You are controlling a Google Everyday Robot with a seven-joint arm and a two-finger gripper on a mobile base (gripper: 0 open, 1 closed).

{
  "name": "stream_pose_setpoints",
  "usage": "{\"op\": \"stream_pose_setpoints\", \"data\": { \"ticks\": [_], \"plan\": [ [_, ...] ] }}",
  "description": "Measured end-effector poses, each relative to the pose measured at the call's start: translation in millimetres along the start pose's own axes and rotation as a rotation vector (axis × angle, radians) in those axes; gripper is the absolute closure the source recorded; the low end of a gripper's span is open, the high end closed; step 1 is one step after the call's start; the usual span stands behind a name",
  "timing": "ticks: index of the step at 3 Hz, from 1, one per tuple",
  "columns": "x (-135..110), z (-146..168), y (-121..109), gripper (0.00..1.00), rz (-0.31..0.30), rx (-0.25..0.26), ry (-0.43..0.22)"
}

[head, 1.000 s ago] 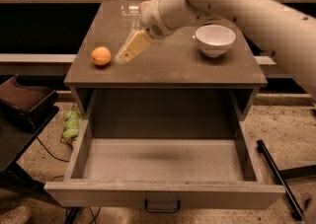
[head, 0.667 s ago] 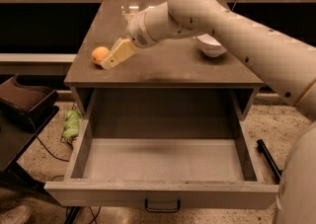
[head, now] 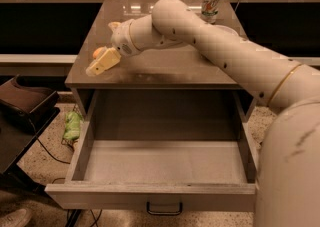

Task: Place orange into top drawer

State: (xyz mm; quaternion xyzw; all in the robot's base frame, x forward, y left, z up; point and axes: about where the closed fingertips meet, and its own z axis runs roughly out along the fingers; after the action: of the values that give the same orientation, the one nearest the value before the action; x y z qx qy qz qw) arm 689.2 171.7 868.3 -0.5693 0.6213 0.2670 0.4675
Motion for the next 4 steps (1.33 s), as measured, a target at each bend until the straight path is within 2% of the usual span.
{"op": "stream_pose_setpoints", "data": {
  "ticks": [1,2,4],
  "plan": [
    [4,26,2,0.00,0.003,-0.038,-0.015],
    [23,36,-12,0.18,0.028,-0.038,-0.008],
    [23,41,-10,0.64,0.028,-0.046,-0.009]
  ]
}}
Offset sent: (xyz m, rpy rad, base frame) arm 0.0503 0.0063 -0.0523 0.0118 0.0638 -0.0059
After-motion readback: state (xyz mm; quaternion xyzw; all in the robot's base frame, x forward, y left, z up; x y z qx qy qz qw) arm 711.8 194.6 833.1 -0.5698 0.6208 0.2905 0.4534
